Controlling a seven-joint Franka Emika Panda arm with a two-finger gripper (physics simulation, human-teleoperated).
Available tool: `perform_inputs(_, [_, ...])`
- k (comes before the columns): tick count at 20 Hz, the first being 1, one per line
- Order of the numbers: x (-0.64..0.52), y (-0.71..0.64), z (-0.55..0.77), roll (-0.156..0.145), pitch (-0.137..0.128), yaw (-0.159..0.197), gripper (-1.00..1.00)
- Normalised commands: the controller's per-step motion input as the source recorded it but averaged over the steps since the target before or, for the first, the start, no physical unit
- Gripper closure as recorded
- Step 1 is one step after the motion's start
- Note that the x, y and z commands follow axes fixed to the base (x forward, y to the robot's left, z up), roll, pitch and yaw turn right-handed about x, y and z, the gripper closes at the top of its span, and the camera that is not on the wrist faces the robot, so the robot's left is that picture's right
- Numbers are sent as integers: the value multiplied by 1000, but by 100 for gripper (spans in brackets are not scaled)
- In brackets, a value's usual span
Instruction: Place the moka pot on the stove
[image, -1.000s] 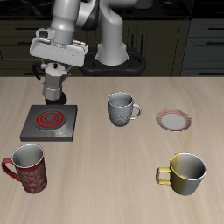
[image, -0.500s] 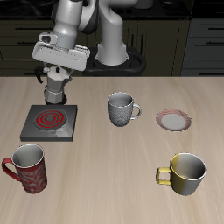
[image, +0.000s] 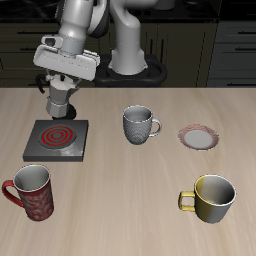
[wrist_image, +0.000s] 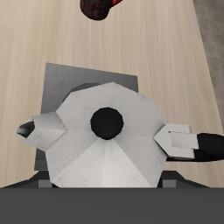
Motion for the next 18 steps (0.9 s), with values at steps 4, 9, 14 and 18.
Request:
perform_inputs(4, [141,-112,-19,-33,4,-24,100])
perform_inputs(9, [140,-49,-39,-12,3,-32,100])
perform_inputs(14, [168,87,-88,5,13,-57,100])
perform_inputs(18, [146,237,-132,17,6,-33,100])
